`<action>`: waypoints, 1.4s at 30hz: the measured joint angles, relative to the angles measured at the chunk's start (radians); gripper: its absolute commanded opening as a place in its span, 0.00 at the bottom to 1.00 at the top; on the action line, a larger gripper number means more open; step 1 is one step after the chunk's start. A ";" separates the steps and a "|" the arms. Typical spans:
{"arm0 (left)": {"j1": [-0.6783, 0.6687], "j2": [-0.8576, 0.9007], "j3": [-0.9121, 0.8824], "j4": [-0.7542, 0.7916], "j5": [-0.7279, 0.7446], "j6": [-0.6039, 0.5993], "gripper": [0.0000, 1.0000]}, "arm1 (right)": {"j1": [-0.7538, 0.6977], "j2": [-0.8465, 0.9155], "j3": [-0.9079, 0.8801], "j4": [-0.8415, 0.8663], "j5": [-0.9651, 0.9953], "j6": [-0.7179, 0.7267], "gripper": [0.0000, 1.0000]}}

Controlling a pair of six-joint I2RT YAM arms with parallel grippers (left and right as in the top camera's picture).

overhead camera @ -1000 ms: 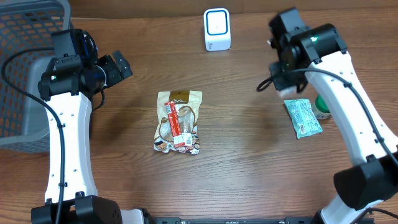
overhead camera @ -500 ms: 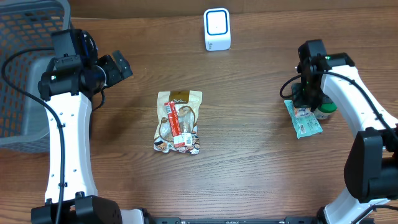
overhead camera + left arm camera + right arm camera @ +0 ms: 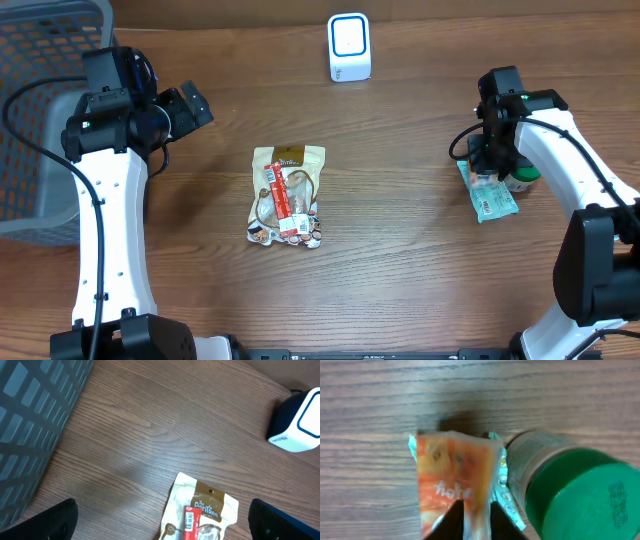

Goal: Scan the item barcode
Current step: 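Carry the orange pack right and lower it onto the wipes pack, then release the orange pack and move the right gripper left to the bread bag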

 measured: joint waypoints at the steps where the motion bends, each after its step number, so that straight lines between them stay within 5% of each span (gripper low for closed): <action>1: 0.000 0.000 0.000 0.000 0.000 0.000 1.00 | 0.000 0.000 0.000 0.000 0.000 0.001 0.32; 7: 0.000 0.000 0.000 0.000 0.000 0.000 1.00 | 0.000 0.000 0.000 0.005 0.004 0.000 0.44; 29: 0.000 0.000 0.000 0.000 0.000 0.000 1.00 | 0.014 0.000 0.000 0.098 -0.313 0.133 0.47; 42: 0.000 0.000 0.000 0.000 0.000 0.000 1.00 | 0.331 0.000 -0.001 0.276 -0.433 0.262 0.46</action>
